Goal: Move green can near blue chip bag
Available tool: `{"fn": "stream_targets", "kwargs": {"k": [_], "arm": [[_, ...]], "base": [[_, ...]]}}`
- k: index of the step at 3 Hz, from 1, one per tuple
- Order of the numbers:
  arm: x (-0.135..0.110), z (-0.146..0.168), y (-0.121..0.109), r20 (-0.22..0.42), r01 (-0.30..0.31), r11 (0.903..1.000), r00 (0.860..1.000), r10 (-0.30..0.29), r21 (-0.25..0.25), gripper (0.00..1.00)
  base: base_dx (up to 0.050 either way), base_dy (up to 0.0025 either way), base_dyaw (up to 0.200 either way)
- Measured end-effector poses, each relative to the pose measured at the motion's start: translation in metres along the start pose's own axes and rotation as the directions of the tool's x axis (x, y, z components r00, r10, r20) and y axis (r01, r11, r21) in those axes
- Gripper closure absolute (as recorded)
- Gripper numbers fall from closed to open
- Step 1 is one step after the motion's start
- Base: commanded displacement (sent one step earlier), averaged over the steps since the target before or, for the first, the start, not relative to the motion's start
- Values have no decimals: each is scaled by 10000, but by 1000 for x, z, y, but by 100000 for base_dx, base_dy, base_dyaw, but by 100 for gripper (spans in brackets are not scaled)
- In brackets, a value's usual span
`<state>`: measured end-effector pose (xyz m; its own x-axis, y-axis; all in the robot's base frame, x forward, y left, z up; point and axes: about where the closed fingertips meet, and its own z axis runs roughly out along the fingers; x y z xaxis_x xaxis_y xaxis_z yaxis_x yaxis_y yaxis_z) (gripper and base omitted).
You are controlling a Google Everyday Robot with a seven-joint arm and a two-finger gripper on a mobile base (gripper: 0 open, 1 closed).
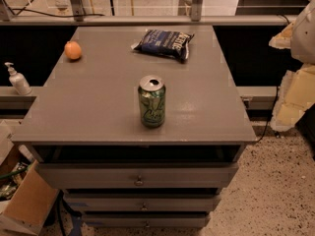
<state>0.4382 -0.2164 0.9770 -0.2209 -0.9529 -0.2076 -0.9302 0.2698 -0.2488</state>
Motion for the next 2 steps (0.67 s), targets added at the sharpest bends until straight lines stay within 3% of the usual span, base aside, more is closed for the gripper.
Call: {"fn": "stream_targets", "kwargs": {"k": [1, 2], "arm": [[0, 0, 0, 0, 0, 10000, 10000, 0, 0, 0], [0, 0, 0, 0, 0, 10000, 10000, 0, 0, 0]], "base": [[10000, 0, -1], [0, 0, 0]]}}
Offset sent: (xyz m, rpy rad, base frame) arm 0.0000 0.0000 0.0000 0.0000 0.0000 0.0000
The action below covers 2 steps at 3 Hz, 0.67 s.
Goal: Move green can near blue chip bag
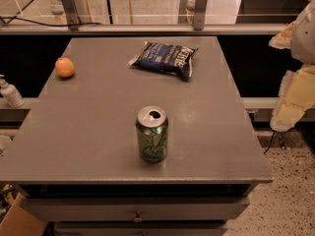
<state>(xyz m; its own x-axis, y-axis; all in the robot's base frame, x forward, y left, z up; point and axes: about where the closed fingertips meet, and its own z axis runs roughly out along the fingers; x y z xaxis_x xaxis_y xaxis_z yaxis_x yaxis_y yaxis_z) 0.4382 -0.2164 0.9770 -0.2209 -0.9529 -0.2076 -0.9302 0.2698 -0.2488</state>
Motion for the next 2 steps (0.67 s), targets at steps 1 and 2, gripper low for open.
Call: {"fn": "stream_targets", "kwargs": {"k": [1, 2], "arm": [[-11, 21, 11, 800, -107, 9990, 9967, 142, -442, 0], [-32, 63, 36, 2271, -114, 9917, 9730, 404, -1278, 0]], "base": [[0, 0, 0], [0, 0, 0]]}}
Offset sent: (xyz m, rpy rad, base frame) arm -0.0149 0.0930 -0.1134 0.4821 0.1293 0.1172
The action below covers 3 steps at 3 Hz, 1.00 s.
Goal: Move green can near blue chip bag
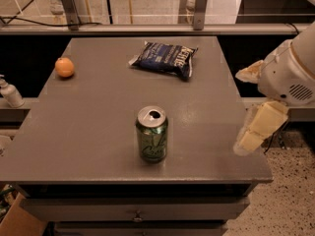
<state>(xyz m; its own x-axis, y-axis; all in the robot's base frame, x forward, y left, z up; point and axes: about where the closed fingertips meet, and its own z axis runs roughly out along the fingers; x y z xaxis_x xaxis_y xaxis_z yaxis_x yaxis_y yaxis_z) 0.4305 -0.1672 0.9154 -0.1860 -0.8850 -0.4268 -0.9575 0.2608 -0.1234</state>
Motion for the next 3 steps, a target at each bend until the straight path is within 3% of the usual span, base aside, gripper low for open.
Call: {"fn": "stream_targets", "kwargs": {"k": [1, 2, 3], "arm": [[-10, 36, 14, 1314, -181, 9974, 9910, 271, -693, 0], [-28, 64, 24, 2539, -280, 9904, 9653, 620, -1354, 0], [-51, 83, 34, 3811, -314, 9798, 9184, 1063, -1977, 0]], "base": [[0, 0, 0], [0, 0, 0], [0, 0, 0]]}}
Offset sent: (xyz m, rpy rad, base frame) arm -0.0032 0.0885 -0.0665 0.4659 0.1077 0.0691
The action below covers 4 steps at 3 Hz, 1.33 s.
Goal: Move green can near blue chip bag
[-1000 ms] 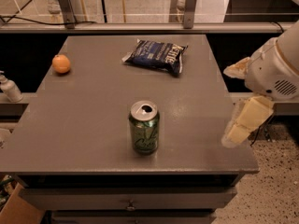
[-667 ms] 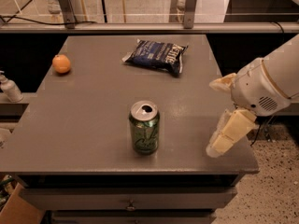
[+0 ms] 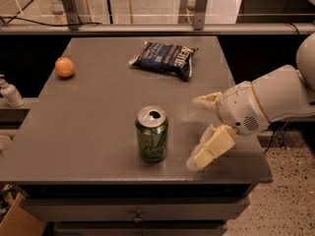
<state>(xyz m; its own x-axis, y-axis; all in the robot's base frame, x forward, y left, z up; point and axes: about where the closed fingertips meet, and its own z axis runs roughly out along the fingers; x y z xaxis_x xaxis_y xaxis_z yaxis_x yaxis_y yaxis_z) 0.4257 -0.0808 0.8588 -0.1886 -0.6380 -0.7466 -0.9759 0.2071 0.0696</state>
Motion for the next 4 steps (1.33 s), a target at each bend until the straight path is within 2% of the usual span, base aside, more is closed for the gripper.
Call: {"fn": "stream_targets", "kwargs": {"k": [1, 2, 3, 4], "arm": [[-19, 23, 10, 1342, 0, 9989, 9909, 63, -466, 0], [-36, 42, 21, 2449, 101, 9965, 9695, 104, -825, 0], [-43, 57, 31, 2993, 217, 9943, 9541, 106, -1043, 18], [-44, 61, 33, 3249, 260, 9942, 9457, 93, -1042, 41]], "base": [[0, 0, 0], [0, 0, 0], [0, 0, 0], [0, 0, 0]]}}
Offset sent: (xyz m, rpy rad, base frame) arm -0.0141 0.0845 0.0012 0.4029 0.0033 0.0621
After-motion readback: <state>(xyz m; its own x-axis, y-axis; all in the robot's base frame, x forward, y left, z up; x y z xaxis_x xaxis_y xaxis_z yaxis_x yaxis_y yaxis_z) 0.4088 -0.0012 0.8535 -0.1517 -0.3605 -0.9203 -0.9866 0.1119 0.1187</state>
